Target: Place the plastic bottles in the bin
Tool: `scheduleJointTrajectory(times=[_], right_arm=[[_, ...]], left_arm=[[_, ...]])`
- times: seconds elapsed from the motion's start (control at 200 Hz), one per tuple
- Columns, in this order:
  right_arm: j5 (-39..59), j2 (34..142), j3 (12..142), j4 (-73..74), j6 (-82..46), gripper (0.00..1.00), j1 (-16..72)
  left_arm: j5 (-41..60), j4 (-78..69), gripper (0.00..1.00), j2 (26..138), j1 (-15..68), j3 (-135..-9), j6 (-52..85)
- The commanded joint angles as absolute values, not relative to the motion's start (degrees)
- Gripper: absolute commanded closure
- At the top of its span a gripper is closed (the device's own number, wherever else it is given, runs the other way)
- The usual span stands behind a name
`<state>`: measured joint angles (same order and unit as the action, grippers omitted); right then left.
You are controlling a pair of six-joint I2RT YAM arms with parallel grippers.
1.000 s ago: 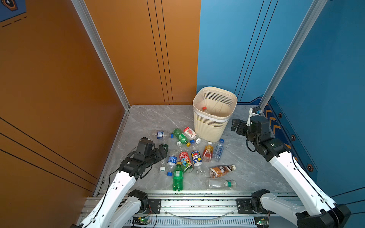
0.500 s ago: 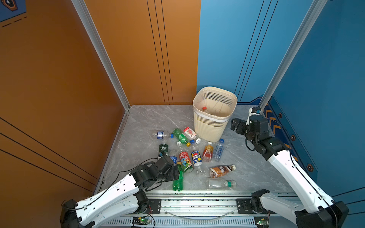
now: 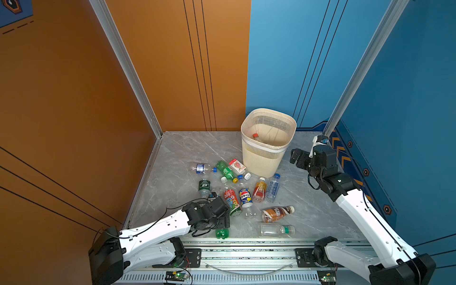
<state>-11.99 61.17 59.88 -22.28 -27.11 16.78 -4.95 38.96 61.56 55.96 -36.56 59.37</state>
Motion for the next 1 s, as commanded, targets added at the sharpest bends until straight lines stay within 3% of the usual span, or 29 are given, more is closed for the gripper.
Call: scheduleJointTrajectory(times=[0.0, 0.21, 0.23, 0.511, 0.711, 0.996], right_arm=[[-10.9, 59.5, 58.5, -21.8, -28.2, 0.0, 16.0], [-10.1, 59.1, 57.9, -21.8, -28.3, 0.01, 15.1], [-10.0, 59.1, 57.9, -21.8, -28.4, 0.01, 14.9], [-9.0, 58.9, 57.3, -21.6, -28.7, 0.0, 13.8], [-8.7, 58.6, 57.1, -21.5, -29.0, 0.01, 13.3], [-7.9, 58.4, 56.9, -21.0, -29.6, 0.0, 12.9]], left_arm=[[-4.0, 37.1, 0.12, 64.1, 56.4, -38.2, 57.7], [-2.7, 36.7, 0.13, 69.4, 56.3, -38.8, 57.1], [-2.7, 36.6, 0.17, 69.9, 56.2, -38.8, 57.1], [-2.1, 35.6, 0.29, 73.1, 55.6, -38.8, 56.5], [-2.3, 35.7, 0.39, 71.7, 55.3, -39.0, 56.3], [-3.5, 38.1, 0.42, 66.0, 53.5, -40.5, 54.1]])
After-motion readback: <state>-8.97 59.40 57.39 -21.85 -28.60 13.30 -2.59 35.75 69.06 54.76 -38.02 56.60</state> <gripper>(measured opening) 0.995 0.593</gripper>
